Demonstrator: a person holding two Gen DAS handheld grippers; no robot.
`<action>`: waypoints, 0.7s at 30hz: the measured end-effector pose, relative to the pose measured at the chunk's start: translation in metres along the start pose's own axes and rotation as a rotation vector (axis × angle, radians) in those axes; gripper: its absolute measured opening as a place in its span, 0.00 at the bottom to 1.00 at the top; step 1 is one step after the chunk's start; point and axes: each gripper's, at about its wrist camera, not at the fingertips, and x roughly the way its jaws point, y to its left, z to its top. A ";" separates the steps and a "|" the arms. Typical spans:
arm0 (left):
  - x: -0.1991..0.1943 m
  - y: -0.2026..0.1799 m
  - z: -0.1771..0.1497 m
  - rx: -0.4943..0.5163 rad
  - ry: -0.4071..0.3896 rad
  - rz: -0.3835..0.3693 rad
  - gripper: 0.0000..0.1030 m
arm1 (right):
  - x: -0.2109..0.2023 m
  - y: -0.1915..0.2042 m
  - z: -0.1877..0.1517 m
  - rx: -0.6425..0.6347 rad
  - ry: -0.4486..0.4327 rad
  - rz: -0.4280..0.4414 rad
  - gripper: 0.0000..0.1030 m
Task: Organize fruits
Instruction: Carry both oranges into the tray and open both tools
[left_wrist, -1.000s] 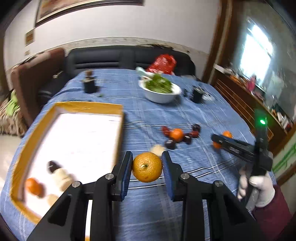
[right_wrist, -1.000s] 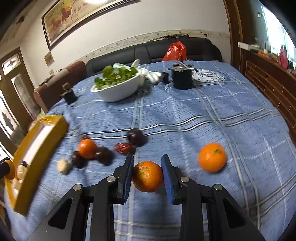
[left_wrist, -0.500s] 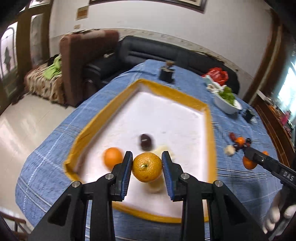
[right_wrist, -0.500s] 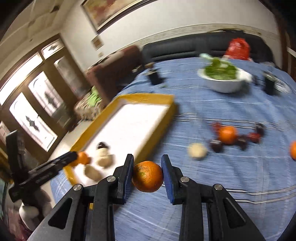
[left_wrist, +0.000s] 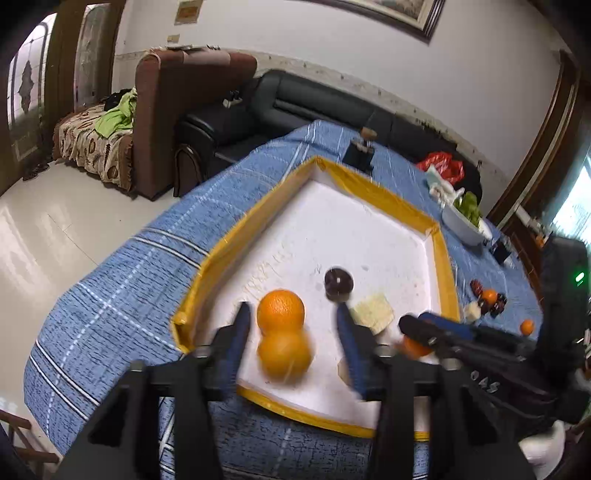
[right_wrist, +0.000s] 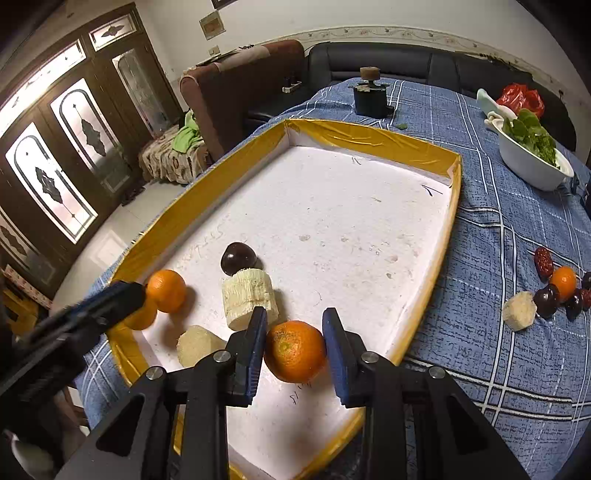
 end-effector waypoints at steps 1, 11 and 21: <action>-0.004 0.001 0.001 -0.007 -0.015 -0.005 0.68 | 0.000 0.002 -0.001 -0.005 0.000 -0.004 0.35; -0.036 -0.028 -0.001 0.010 -0.049 -0.127 0.83 | -0.051 -0.010 -0.016 0.026 -0.107 0.005 0.48; -0.061 -0.097 -0.015 0.161 -0.066 -0.156 0.84 | -0.137 -0.128 -0.066 0.179 -0.203 -0.170 0.55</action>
